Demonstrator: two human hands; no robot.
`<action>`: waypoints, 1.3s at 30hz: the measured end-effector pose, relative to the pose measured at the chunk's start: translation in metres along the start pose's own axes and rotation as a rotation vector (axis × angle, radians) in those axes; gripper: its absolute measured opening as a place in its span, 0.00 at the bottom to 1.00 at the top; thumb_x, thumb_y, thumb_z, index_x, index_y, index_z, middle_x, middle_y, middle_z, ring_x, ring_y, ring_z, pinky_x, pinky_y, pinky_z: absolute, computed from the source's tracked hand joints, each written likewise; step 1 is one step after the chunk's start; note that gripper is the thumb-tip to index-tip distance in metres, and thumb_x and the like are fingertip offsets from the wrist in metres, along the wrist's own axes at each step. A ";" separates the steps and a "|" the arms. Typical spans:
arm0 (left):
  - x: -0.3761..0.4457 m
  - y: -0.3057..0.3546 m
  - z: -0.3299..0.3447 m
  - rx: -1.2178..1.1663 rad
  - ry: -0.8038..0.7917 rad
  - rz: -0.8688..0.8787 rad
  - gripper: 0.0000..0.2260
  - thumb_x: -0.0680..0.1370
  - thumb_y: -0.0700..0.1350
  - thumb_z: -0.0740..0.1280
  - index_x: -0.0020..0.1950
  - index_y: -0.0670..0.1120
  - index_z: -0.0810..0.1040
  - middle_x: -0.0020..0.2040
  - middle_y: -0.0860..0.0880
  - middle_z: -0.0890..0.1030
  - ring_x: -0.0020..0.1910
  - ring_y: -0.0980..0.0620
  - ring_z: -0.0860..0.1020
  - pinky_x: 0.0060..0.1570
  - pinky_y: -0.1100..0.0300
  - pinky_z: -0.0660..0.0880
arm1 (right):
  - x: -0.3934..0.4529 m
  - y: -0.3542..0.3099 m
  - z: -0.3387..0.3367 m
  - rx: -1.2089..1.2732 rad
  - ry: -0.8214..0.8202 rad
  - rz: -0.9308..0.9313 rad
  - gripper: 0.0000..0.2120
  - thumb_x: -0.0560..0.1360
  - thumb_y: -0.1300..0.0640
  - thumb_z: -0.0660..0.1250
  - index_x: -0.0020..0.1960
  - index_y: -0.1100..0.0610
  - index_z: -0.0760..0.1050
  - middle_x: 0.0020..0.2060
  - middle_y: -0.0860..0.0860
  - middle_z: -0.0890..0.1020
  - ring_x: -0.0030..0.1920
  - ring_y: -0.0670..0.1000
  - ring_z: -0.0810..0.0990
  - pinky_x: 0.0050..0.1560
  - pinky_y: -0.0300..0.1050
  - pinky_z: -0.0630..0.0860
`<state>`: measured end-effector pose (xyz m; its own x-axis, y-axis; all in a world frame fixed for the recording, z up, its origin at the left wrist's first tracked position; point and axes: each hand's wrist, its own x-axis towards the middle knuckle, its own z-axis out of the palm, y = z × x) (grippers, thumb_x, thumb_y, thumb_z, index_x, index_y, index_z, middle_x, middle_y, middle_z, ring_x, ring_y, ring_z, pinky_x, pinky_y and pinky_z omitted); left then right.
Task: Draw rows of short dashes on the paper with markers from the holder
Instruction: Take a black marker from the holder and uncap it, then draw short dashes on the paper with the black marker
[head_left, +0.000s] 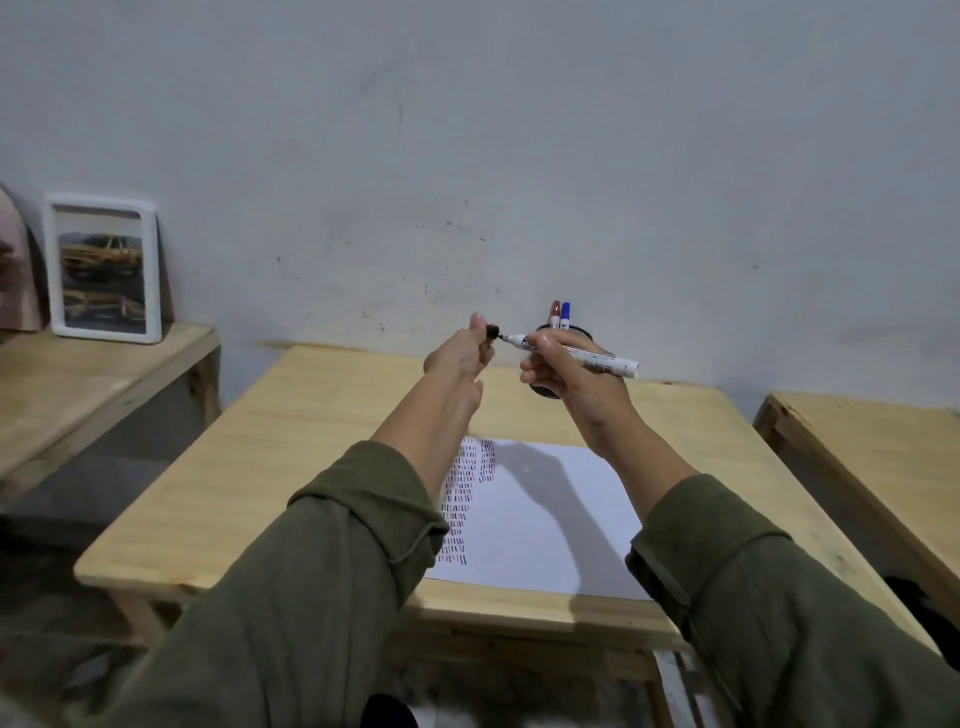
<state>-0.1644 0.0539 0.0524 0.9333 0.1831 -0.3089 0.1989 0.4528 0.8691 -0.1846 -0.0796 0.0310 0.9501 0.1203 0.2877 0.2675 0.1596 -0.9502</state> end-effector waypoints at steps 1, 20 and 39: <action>0.006 0.000 -0.010 0.018 0.060 -0.006 0.10 0.75 0.55 0.67 0.40 0.49 0.75 0.33 0.55 0.75 0.33 0.60 0.74 0.54 0.56 0.67 | -0.002 0.004 -0.002 -0.032 -0.008 0.005 0.06 0.77 0.58 0.64 0.48 0.59 0.79 0.37 0.56 0.79 0.35 0.49 0.80 0.49 0.45 0.77; 0.041 -0.103 -0.103 1.105 0.236 0.468 0.07 0.73 0.53 0.69 0.47 0.53 0.80 0.47 0.54 0.84 0.56 0.50 0.77 0.53 0.54 0.63 | -0.037 0.093 -0.007 0.018 0.146 0.327 0.05 0.75 0.60 0.67 0.41 0.56 0.79 0.31 0.53 0.75 0.30 0.48 0.71 0.33 0.36 0.69; 0.036 -0.112 -0.124 1.264 0.037 0.484 0.36 0.69 0.60 0.71 0.72 0.47 0.64 0.68 0.50 0.74 0.70 0.49 0.66 0.68 0.54 0.60 | -0.045 0.106 0.005 -0.219 0.174 0.281 0.04 0.74 0.62 0.66 0.42 0.60 0.79 0.21 0.41 0.77 0.25 0.38 0.73 0.29 0.28 0.68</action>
<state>-0.1897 0.1181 -0.1042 0.9829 0.1268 0.1337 0.0110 -0.7646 0.6444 -0.2002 -0.0631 -0.0823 0.9991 -0.0408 0.0062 0.0032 -0.0714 -0.9974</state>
